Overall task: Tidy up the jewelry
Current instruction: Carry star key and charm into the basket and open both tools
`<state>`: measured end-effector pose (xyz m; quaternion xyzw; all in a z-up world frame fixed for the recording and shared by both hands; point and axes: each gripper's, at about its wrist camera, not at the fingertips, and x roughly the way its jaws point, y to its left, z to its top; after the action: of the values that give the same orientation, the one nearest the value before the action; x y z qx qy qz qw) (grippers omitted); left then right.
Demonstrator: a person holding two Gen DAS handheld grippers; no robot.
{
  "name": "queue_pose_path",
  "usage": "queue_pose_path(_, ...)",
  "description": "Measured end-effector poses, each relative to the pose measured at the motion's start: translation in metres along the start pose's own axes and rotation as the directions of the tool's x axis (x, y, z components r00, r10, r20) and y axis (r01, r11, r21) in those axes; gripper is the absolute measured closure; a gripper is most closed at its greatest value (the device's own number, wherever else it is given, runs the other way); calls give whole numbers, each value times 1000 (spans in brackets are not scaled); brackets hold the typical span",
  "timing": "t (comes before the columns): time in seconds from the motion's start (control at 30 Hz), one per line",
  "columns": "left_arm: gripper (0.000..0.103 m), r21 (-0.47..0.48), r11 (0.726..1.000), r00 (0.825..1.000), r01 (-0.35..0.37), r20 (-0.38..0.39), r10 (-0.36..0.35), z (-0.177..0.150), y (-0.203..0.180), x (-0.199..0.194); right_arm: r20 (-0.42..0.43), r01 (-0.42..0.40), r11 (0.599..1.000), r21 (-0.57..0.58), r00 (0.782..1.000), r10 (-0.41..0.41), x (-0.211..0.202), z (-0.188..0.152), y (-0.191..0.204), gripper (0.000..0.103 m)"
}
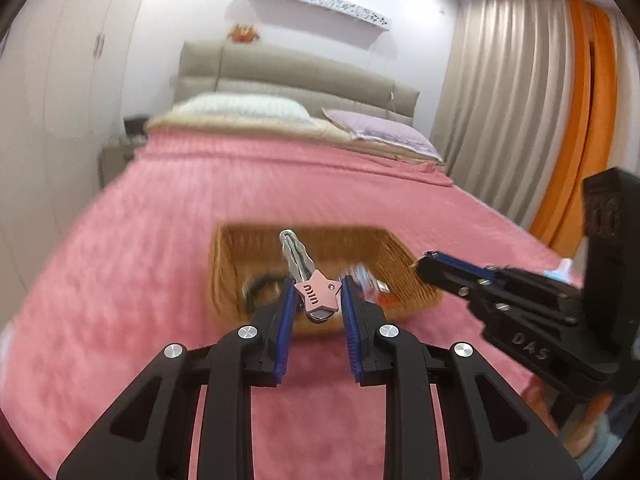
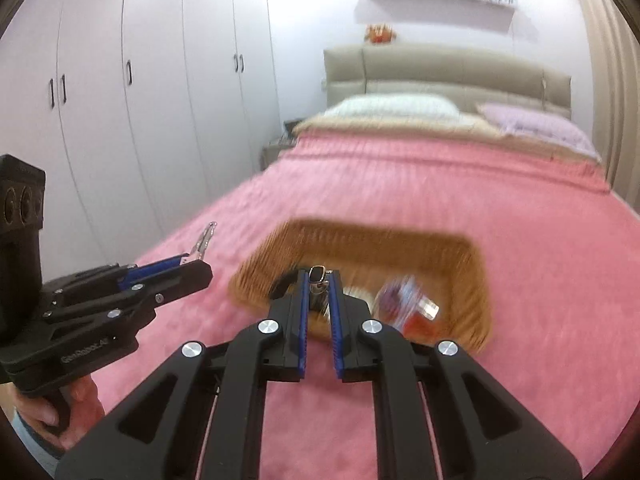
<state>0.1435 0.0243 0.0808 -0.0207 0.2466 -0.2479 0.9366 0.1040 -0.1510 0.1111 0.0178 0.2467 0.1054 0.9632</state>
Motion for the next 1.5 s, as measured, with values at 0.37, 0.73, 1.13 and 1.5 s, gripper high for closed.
queue_pose_path(0.37, 82, -119, 989, 994, 84, -63, -92, 35, 7, 113, -114, 70, 995, 76, 992, -61, 89, 34, -63, 95)
queue_pose_path(0.73, 81, -128, 988, 975, 83, -197, -107, 1, 12, 179, -258, 45, 975, 216, 966, 12, 160, -3, -103, 94)
queue_pose_path(1.13, 39, -178, 980, 984, 94, -131, -119, 8, 22, 128, -184, 21, 959, 283, 982, 33, 115, 4, -108, 48)
queue_pose_path(1.5, 8, -128, 985, 981, -114, 140, 132, -14, -1, -21, 41, 56, 977, 208, 997, -66, -15, -11, -59, 34)
